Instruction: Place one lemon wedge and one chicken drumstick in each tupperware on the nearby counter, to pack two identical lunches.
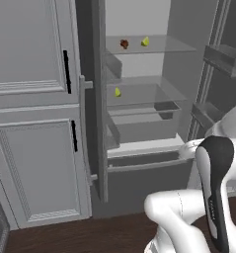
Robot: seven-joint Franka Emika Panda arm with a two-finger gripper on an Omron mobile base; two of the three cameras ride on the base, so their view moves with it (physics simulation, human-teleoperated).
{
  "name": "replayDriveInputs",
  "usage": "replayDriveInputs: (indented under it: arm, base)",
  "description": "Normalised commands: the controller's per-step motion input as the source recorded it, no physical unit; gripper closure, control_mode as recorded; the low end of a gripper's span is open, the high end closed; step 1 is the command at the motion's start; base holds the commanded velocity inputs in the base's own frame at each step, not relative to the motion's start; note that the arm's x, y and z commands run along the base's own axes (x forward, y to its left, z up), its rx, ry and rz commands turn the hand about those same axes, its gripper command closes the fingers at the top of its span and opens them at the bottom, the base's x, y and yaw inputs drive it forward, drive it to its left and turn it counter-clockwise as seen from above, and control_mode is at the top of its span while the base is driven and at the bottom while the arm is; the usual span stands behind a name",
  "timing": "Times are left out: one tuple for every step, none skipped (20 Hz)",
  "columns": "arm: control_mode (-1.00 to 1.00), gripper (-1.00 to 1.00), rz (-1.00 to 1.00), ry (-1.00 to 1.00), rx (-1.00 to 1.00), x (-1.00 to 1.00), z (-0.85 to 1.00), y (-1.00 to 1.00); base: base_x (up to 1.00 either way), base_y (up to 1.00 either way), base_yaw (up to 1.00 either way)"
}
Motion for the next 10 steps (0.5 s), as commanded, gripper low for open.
replayDriveInputs:
  arm:
    - [1.00, -1.00, 0.00, 0.00, 0.00, 0.00, 0.00, 0.00]
    - [1.00, -1.00, 0.00, 0.00, 0.00, 0.00, 0.00, 0.00]
    - [1.00, -1.00, 0.00, 0.00, 0.00, 0.00, 0.00, 0.00]
    - [1.00, -1.00, 0.00, 0.00, 0.00, 0.00, 0.00, 0.00]
    - [1.00, -1.00, 0.00, 0.00, 0.00, 0.00, 0.00, 0.00]
    - [1.00, -1.00, 0.00, 0.00, 0.00, 0.00, 0.00, 0.00]
    - [1.00, -1.00, 0.00, 0.00, 0.00, 0.00, 0.00, 0.00]
    - [1.00, -1.00, 0.00, 0.00, 0.00, 0.00, 0.00, 0.00]
    - [1.00, -1.00, 0.00, 0.00, 0.00, 0.00, 0.00, 0.00]
    - [1.00, -1.00, 0.00, 0.00, 0.00, 0.00, 0.00, 0.00]
  base:
    - [1.00, -0.24, 0.22]
    - [1.00, -0.33, 0.22]
    - [0.63, -0.46, 0.18]
    - [0.21, -0.59, 0.09]
    - [0.01, -0.57, 0.00]
    - [0.00, -0.58, 0.00]
    - [0.01, -0.55, 0.00]
    - [0.13, -0.44, 0.00]
    - [0.20, -0.34, -0.02]
    - [0.32, -0.21, -0.04]
